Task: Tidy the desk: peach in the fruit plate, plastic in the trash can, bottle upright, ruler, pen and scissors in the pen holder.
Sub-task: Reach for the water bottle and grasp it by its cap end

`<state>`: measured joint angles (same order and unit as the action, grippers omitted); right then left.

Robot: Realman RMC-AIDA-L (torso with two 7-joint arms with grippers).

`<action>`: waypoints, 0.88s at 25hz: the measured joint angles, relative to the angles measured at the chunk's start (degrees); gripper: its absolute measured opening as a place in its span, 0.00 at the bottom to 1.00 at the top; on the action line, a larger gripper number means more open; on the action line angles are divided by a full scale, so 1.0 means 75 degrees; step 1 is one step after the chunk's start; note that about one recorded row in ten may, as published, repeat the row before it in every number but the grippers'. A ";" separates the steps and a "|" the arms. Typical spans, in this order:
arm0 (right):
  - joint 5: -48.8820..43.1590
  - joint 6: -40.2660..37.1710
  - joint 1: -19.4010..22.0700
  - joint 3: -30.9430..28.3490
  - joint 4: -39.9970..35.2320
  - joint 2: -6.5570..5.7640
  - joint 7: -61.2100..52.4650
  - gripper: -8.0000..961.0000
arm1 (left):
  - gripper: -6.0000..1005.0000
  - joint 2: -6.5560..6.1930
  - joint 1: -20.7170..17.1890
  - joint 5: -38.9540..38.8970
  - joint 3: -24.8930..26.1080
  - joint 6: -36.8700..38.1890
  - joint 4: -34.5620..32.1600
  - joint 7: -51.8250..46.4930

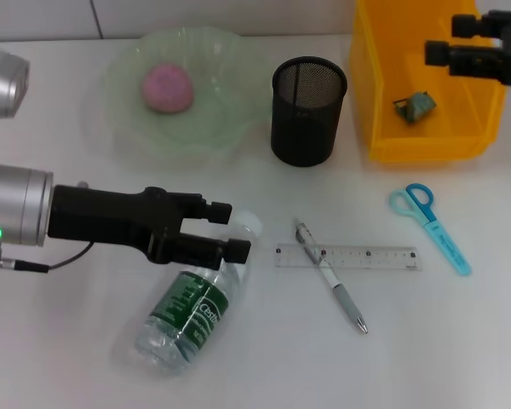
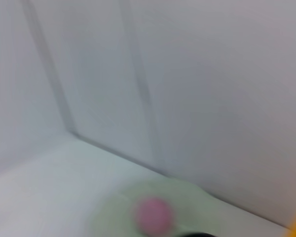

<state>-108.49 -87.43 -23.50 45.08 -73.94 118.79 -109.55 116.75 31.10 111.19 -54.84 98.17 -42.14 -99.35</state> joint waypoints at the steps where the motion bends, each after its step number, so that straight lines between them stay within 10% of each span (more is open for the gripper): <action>1: 0.0680 -0.0878 0.0153 -0.0478 0.0662 -0.0117 0.0765 0.73 | 0.84 0.0009 0.0021 0.0035 -0.0020 0.0002 -0.0176 -0.0261; 9: 0.0660 -0.2059 0.0364 -0.1162 0.4724 -0.0702 0.3839 0.73 | 0.84 0.0217 0.0757 0.1610 -0.0102 -0.0359 -0.1522 -0.3439; 22: 0.0288 -0.1738 0.0640 -0.1142 0.5577 -0.0489 0.5186 0.73 | 0.84 0.0266 0.1802 0.3122 -0.2005 -0.1905 -0.1446 -0.6309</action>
<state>-106.33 -100.47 -18.70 36.52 -32.12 115.12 -70.65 118.75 44.61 134.60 -69.88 83.88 -52.98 -146.66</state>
